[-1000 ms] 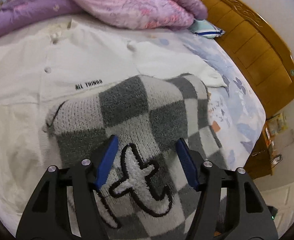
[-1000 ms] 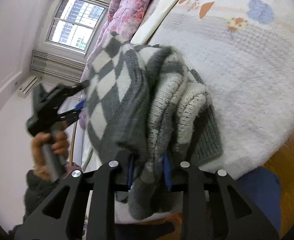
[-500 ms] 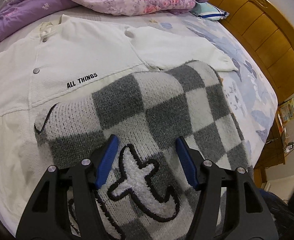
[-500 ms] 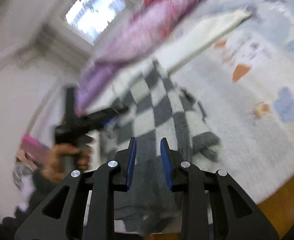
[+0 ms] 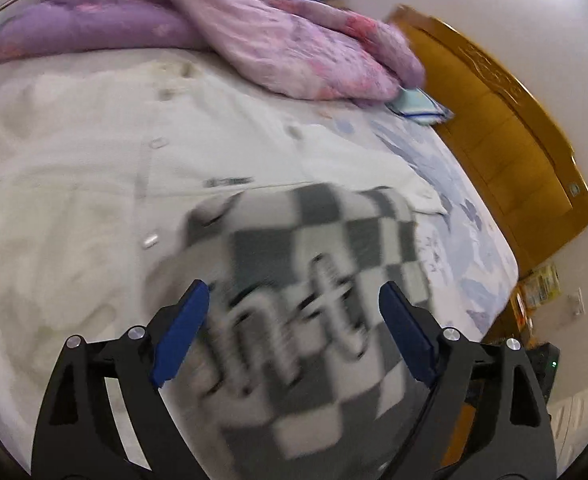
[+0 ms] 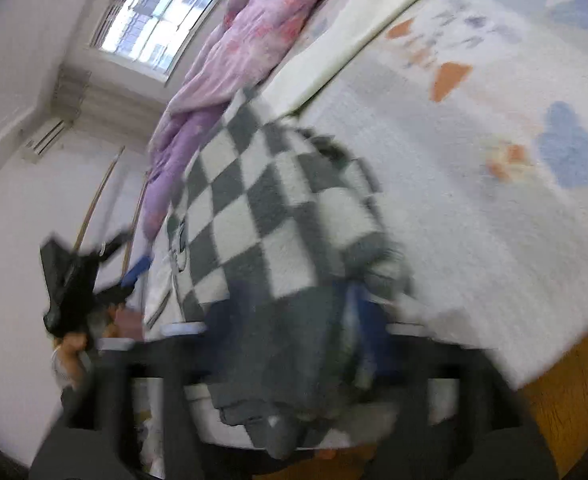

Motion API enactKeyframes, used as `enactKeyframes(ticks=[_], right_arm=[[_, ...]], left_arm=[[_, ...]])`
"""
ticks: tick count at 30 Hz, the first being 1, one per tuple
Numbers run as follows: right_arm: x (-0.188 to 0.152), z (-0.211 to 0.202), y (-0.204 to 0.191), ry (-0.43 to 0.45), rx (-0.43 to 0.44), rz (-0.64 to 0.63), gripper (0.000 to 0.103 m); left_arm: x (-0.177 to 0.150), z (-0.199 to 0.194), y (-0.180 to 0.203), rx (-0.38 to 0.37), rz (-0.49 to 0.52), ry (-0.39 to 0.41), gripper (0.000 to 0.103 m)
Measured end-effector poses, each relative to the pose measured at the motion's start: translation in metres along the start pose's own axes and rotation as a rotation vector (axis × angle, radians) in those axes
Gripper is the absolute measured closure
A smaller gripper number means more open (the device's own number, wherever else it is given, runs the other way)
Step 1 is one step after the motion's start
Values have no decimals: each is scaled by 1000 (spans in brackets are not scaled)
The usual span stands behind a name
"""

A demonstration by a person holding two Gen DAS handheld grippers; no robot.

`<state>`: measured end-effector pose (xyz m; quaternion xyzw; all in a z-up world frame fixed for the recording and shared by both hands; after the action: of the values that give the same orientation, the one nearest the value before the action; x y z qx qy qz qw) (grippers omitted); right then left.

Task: Fold large clothes

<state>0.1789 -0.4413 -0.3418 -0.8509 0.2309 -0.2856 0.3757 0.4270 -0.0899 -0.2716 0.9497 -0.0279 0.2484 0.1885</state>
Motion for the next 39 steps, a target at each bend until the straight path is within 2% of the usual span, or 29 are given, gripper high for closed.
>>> enactKeyframes(ticks=[2,3,6,8,9,12,19,22,25,30,33,37,39], right_arm=[[-8,8,4,-33,0,4,27],[-12,17,10,-76,-1,31,27],[-15,35,29,-121,-7,78,27],[-16,46,47,-144,63,159,24],[-18,52,56,-159,138,211,24],[-20,59,73,-160,235,279,22],[-1,79,78,-134,348,330,19],[8,84,73,-162,333,338,19],[12,75,46,-217,311,257,28],[24,70,25,-236,341,223,29],[31,98,42,-259,282,264,28],[29,108,60,-227,326,337,26],[32,100,51,-204,293,282,34]], left_arm=[[-15,0,-15,13,-54,-20,16],[-25,4,-24,5,-83,-43,16],[-45,23,-38,9,-149,-116,16],[-58,34,-44,-11,-190,-158,16],[-64,39,-46,-35,-214,-177,16],[-73,43,-48,-76,-249,-175,16],[-82,53,-48,-161,-312,-197,16],[-88,56,-49,-175,-328,-205,14],[-91,58,-55,-195,-362,-216,13],[-92,64,-55,-235,-388,-226,12],[-92,68,-53,-246,-377,-239,12],[-90,71,-44,-229,-342,-240,12],[-87,73,-45,-231,-352,-240,12]])
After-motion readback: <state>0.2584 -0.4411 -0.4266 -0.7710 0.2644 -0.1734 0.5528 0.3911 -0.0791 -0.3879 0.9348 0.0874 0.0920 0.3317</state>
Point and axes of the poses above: each gripper's, at about its wrist camera, not at the fingertips, and z roughly the way its jaws point, y to its right, x to its top, the point moved 2 cm from there along z, roughly the way its jaws point, and after that the axes turned 7 degrees about x, right-handed, at the moved point
